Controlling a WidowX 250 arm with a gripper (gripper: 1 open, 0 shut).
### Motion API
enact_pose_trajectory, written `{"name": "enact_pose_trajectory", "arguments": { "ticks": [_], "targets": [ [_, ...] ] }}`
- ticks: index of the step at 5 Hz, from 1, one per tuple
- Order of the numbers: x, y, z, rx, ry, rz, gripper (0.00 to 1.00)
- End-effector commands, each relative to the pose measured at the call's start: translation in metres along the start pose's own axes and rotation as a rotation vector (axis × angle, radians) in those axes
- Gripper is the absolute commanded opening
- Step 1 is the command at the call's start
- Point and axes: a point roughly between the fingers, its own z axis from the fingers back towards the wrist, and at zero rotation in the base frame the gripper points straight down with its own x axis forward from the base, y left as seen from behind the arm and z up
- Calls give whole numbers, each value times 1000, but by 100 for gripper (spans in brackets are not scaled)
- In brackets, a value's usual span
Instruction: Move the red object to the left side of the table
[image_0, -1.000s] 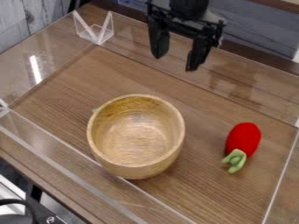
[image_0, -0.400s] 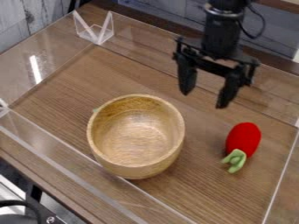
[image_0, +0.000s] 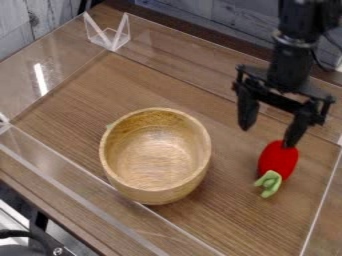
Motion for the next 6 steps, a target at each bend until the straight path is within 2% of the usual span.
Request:
{"name": "enact_pose_trajectory", "arguments": {
  "ticks": [1, 3, 4, 5, 6],
  "targets": [
    [13, -15, -2, -29, -73, 45, 100],
    [28, -22, -32, -22, -72, 76, 100],
    [30, -8, -27, -12, -88, 42, 100],
    [29, 6, -17, -14, -101, 11, 100],
    [21, 4, -15, -23, -118, -12, 100]
  ]
}}
